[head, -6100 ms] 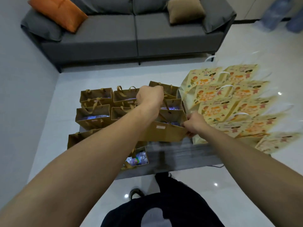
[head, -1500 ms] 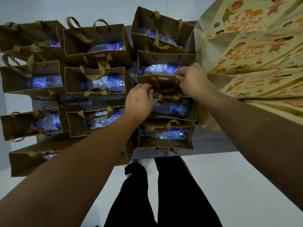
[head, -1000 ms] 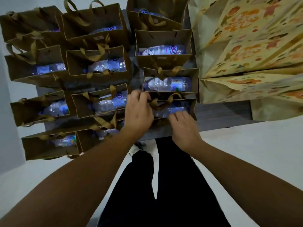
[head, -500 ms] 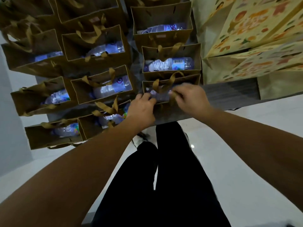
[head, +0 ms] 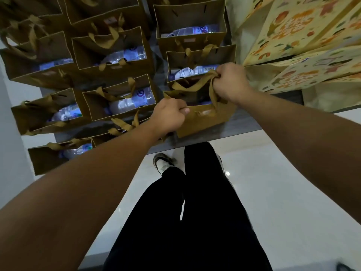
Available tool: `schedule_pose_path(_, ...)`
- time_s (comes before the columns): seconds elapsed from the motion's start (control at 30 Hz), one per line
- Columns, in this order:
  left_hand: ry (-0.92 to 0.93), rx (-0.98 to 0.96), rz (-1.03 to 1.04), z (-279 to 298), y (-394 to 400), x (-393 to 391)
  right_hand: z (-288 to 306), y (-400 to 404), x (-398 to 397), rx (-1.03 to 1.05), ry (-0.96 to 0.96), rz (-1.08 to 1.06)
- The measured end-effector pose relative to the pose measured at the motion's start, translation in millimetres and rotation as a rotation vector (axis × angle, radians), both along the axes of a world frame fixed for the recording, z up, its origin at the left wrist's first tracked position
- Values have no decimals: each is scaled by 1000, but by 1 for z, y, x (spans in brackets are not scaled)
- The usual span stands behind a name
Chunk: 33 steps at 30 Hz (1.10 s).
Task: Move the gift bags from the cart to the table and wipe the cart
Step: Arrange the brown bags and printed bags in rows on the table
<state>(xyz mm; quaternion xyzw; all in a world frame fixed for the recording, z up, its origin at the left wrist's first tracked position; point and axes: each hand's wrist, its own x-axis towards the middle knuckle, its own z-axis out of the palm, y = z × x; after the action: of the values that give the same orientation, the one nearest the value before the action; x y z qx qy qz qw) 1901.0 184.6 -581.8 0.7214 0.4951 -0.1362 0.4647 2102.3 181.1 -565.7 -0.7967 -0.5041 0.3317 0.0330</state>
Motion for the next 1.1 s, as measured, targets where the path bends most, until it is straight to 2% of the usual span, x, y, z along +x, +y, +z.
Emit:
schedule_pose_path(0.17, 10, -108, -1, 24, 2, -1, 25, -4, 4, 49, 188, -252)
schedule_pose_path(0.37, 7, -219, -97, 59, -1, -1, 53, -36, 0, 114, 220, -297)
schedule_pose_path(0.47, 23, -210, -267, 74, 0, -1, 66, -50, -11, 260, 252, -317)
schedule_pose_path(0.6, 135, -139, -460, 93, 6, 4, 72, -67, -29, 278, 437, -322)
schedule_pose_path(0.7, 114, -181, -314, 103, 23, 3, 74, -81, -33, 212, 409, -146)
schedule_pose_path(0.8, 108, -2, -177, 103, 41, 7, 68, -85, -29, 126, 382, -43)
schedule_pose_path(0.93, 85, 185, 67, 85, 63, 23, 60, -76, -14, 25, 397, -67)
schedule_pose_path(1.1, 84, 363, 48, 55, 87, 54, 45, -66, 2, -12, 381, -47)
